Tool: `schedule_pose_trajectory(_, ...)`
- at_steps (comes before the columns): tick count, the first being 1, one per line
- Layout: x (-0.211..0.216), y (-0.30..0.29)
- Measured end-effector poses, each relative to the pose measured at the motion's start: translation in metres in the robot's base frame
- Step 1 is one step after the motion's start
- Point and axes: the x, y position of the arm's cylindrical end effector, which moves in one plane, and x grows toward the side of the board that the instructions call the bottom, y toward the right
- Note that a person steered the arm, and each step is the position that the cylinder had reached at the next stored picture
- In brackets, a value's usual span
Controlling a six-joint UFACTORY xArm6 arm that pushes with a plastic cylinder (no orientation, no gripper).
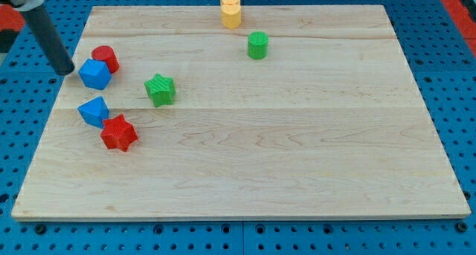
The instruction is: Slide blue cube above the green star
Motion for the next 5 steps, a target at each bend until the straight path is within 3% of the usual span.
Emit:
schedule_pose_trajectory(2, 0.025, 0.06)
schedule_pose_trajectory(5, 0.018, 0.162)
